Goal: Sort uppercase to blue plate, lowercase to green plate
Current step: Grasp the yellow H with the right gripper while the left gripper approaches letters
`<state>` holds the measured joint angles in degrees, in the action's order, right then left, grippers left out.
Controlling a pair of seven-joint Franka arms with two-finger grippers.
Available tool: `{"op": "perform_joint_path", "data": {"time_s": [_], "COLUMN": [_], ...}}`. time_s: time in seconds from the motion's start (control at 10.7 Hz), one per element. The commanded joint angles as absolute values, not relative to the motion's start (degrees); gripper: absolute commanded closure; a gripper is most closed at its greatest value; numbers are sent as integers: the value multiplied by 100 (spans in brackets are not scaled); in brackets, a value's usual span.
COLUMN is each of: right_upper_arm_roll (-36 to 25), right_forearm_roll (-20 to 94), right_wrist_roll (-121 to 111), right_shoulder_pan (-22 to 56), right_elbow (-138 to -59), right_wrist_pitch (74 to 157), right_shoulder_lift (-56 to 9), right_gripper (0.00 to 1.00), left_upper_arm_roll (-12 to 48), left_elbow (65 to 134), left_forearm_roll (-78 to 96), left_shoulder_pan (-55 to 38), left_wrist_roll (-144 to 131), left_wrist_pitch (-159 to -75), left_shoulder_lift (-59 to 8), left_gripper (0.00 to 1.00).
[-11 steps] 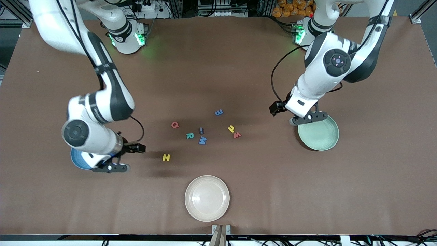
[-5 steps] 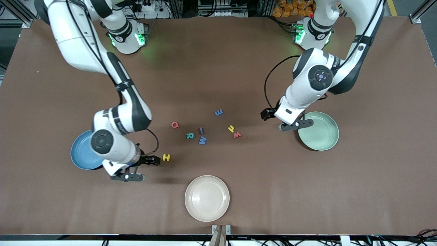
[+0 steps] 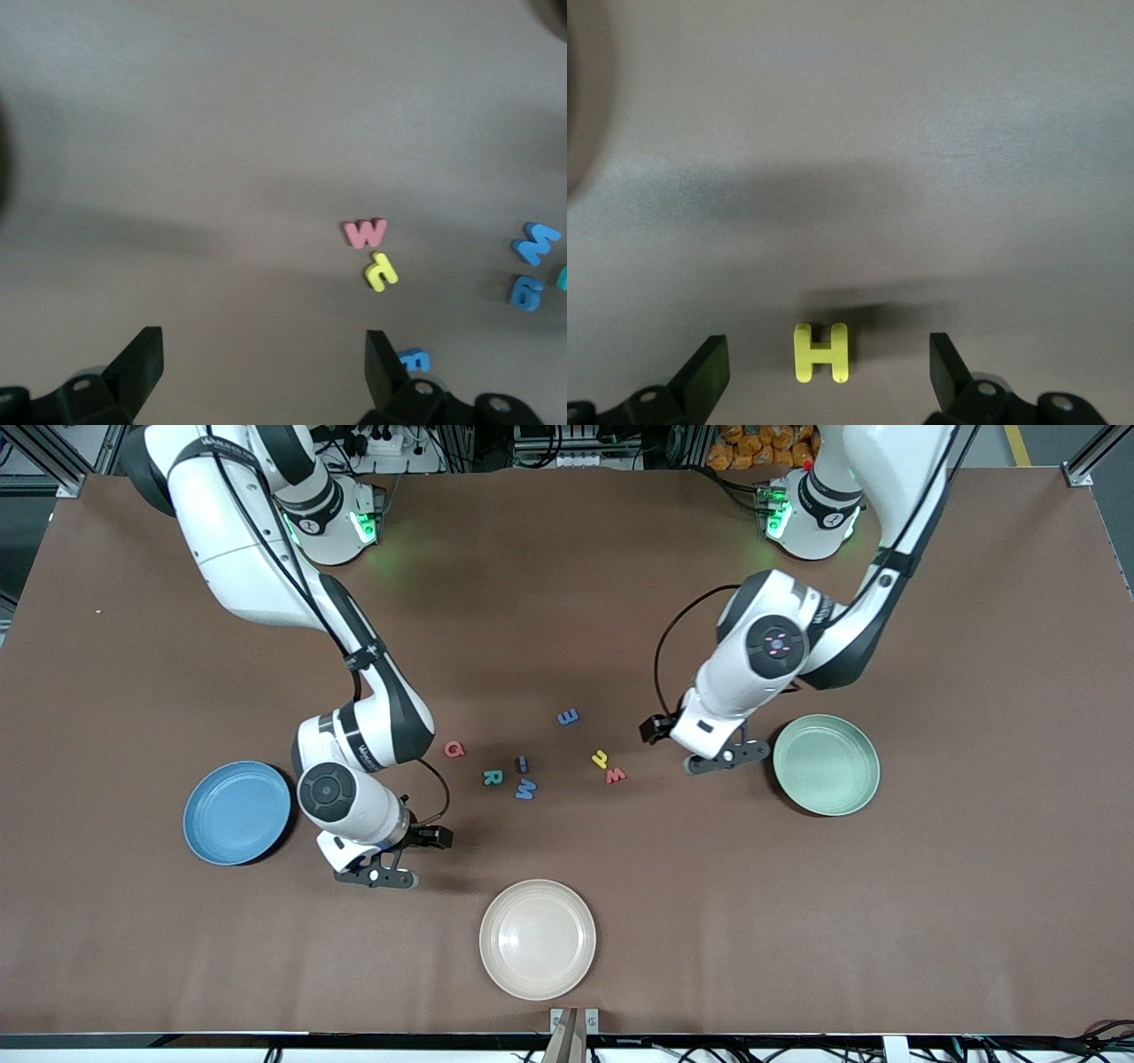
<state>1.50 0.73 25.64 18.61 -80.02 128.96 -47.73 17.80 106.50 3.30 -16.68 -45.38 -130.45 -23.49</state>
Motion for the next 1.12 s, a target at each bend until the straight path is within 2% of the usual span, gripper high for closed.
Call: {"op": "perform_joint_path", "data": {"time_s": [0.0,0.37,0.75,1.03], "right_upper_arm_roll": [132,123,123,114], "right_forearm_roll": [44,53,0,-35], "right_wrist_roll": [2759,3085,3436,3428], "right_shoulder_pan": [1881,1951,2048,2048], "right_elbow": [-8032,-8340,-8420,-8429], "right_wrist_pitch": [13138,13359,13315,13307], "right_shoulder_lift": [-4869,-4878,-4869,-4860], "right_gripper": [0,0,0,0], "left_upper_arm_roll": [1530,1213,573,641], "left_elbow": [10109,9529,9124,9167], "left_forearm_roll": [123,123,106,-805], "left_shoulder_pan": [-2038,-2407,-3198,-3270], "left_wrist_roll": [-4965,-5184,-5571,-5460], "left_wrist_pitch": [-13017,-13017,-13025,-13025], "left_shoulder_lift": [-2750,-3250,-3822,-3806], "left_gripper": [0,0,0,0]}}
